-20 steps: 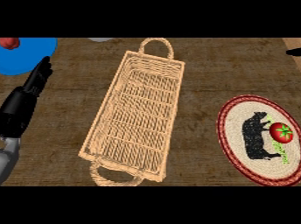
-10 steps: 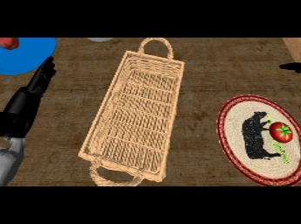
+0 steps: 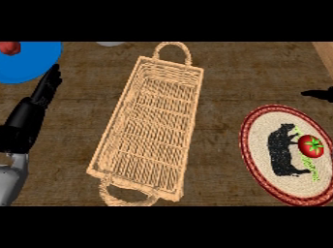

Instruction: Pick the tomato from the placemat and place it in the basket

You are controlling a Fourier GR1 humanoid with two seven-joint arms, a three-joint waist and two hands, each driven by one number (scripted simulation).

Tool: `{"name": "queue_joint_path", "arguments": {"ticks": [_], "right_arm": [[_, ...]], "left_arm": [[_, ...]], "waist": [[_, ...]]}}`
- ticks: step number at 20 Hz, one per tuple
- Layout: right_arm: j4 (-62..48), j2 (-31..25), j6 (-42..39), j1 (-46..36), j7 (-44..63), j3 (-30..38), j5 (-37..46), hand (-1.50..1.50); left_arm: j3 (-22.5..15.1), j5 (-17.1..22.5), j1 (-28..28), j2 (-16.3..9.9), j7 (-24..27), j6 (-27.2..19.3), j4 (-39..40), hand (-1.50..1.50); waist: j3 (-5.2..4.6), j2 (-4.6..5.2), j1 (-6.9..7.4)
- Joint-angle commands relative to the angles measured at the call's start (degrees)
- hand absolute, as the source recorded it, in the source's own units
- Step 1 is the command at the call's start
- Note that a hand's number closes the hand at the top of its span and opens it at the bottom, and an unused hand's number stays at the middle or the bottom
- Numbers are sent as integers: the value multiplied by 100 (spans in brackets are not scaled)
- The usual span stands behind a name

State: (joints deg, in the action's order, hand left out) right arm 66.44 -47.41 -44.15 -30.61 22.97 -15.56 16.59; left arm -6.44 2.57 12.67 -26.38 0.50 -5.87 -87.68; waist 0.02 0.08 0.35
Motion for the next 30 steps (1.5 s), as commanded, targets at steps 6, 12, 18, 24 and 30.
{"name": "queue_joint_path", "arguments": {"ticks": [6,12,18,24,30], "right_arm": [[-511,459,734,542,-909,96,1151,-150],[-113,377,745,916,-1231,466,1504,-150],[-734,810,931,683,-1517,700,2026,-150],[-971,1280,1248,676,-1555,794,2332,-150],[-734,1387,1099,1020,-1543,998,2599,-150]], "left_arm": [[122,-286,-114,342,-274,121,-293,0],[432,-392,-165,422,-86,382,-186,0],[475,-677,-329,647,-28,494,-343,0],[1012,-367,-337,408,112,1007,-200,0],[1028,-679,-176,719,42,958,-53,0]], "waist": [[1,-8,-9],[-1,-14,-36],[-1,-7,-15],[-1,-3,6],[-1,-8,-21]]}}
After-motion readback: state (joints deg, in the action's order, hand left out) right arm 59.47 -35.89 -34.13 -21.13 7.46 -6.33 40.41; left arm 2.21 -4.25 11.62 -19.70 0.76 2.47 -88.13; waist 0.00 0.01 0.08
